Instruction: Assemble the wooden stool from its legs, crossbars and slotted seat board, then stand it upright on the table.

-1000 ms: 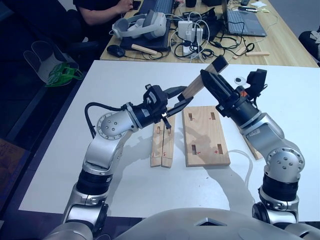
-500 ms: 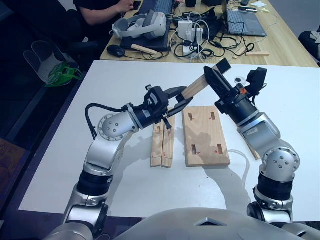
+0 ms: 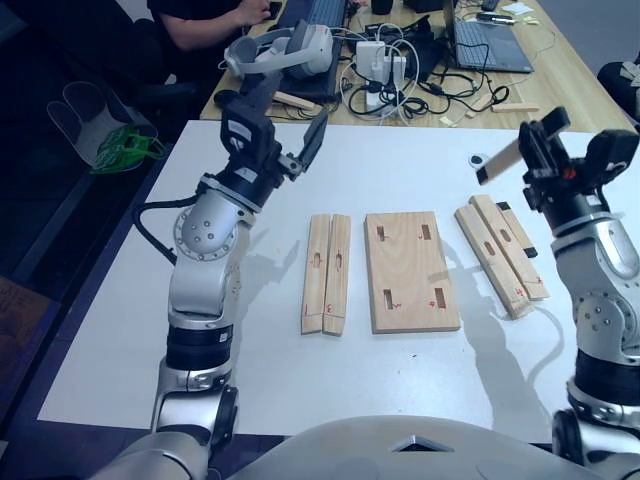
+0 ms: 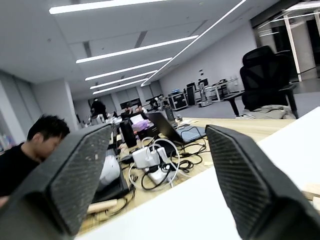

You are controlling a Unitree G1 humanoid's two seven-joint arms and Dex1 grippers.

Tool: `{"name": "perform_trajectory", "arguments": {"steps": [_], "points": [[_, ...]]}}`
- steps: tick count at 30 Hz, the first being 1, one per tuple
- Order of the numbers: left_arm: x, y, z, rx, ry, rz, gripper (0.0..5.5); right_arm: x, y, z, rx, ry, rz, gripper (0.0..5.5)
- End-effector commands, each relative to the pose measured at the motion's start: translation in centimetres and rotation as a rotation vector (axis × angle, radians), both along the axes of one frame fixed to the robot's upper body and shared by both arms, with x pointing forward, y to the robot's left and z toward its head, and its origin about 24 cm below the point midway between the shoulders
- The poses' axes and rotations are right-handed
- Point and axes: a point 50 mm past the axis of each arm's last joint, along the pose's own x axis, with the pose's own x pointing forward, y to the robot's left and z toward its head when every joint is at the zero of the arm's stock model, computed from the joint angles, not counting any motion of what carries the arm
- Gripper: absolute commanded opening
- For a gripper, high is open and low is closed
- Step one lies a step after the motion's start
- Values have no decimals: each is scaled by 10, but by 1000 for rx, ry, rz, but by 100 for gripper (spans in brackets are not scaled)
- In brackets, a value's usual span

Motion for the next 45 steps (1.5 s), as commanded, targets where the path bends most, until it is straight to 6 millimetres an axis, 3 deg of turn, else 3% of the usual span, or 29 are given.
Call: {"name": "perform_trajectory", "arguments": {"steps": [1, 8, 17, 23, 45], "points": [[-5, -4, -21, -30, 115, -3, 411, -8, -13, -21, -154, 57, -39, 39], [-13, -19, -29, -37, 190, -87, 430, -9, -41, -51, -255, 53, -196, 39], [-12, -24, -29, -39, 223, -118, 430, 8, -47, -75, -97, 118, -154, 39], [-11, -26, -28, -39, 229, -118, 430, 12, -46, -85, -18, 164, -136, 39], [-12, -37, -13, -27, 184, -151, 430, 17, -48, -91, -7, 201, -128, 39]]}}
